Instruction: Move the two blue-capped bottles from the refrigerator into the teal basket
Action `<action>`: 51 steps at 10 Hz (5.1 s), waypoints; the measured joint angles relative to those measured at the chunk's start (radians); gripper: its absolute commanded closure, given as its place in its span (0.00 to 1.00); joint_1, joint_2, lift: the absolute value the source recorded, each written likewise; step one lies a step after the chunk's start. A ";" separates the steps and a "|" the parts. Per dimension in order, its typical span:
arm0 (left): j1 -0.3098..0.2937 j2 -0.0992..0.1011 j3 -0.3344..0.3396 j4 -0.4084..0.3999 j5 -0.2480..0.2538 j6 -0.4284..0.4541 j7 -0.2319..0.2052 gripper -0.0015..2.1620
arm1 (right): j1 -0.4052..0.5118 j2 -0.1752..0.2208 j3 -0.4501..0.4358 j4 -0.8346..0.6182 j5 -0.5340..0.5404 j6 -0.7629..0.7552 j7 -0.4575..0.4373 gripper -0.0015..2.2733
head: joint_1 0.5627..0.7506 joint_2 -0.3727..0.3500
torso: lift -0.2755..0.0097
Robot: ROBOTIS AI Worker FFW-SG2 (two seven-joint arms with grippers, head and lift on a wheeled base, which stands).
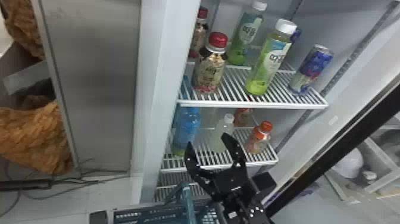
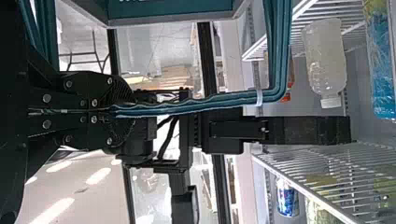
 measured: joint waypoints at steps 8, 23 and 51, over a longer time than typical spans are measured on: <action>0.000 -0.001 0.001 0.000 0.000 0.000 0.000 0.52 | -0.120 0.001 0.030 0.141 0.005 -0.006 0.002 0.05 | 0.70 0.03 | 0.42; -0.010 0.002 -0.005 0.000 0.009 -0.012 0.000 0.52 | -0.349 0.003 0.098 0.382 -0.032 -0.031 0.011 0.05 | 0.70 0.03 | 0.42; -0.005 0.005 -0.002 0.000 0.012 -0.019 0.000 0.51 | 0.261 0.009 -0.131 -0.310 -0.087 0.144 0.225 0.26 | 0.70 0.03 | 0.42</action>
